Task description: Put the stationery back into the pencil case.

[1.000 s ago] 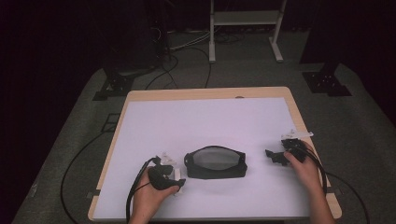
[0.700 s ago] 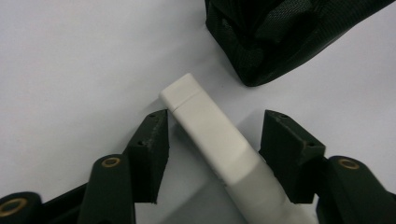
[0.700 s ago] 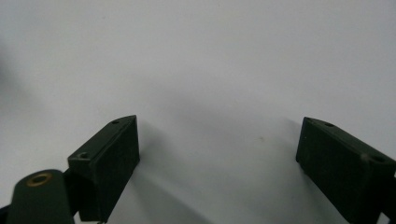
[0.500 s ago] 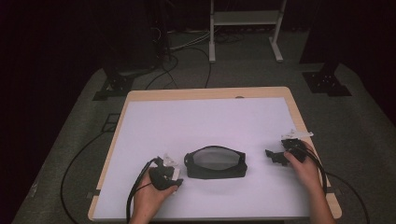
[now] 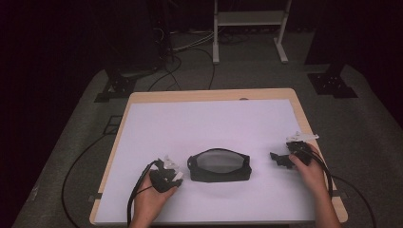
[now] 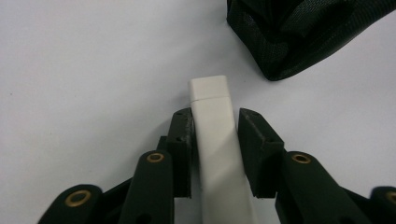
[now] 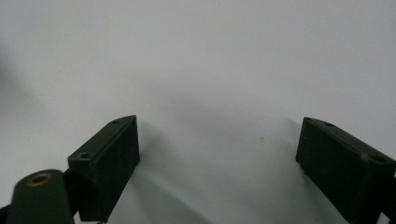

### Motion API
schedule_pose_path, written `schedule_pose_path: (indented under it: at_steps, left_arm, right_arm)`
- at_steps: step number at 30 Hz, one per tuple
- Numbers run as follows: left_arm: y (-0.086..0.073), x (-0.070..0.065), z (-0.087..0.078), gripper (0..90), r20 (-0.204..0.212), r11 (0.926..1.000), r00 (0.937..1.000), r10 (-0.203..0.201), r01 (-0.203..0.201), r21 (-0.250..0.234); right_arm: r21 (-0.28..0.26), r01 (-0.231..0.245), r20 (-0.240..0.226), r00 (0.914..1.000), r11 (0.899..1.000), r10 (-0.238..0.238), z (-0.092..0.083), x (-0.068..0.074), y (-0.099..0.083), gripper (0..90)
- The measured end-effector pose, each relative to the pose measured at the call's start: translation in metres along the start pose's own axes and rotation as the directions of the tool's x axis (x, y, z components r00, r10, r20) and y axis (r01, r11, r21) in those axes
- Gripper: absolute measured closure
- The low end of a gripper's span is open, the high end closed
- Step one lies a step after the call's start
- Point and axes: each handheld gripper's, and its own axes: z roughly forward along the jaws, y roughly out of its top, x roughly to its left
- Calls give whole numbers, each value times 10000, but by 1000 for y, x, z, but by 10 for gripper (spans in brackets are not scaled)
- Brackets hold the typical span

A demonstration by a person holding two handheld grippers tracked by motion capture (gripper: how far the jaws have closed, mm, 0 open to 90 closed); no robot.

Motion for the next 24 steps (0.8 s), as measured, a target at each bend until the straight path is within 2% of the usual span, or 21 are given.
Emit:
schedule_pose_path:
  at_steps: [7,11,14,17,24]
  left_arm:
    - [-2,3,0,711,188,9993,9993,332,-329,-159]
    - [-3,6,-1,713,359,9990,9986,384,-376,-227]
    - [-5,11,-2,713,703,9987,9974,170,-136,-485]
    - [-5,13,-7,713,809,9971,9967,70,-8,-766]
    - [-7,18,-16,713,936,9939,9956,-15,118,-1098]
  right_arm:
    - [1,-1,-1,10000,10000,1,0,0,0,122]
    - [3,-9,-3,10000,10000,9,0,0,0,122]
    - [7,-12,-8,10000,10000,12,0,0,0,122]
    - [8,-9,-8,10000,10000,9,0,0,0,122]
    - [2,-6,-4,10000,10000,6,0,0,0,122]
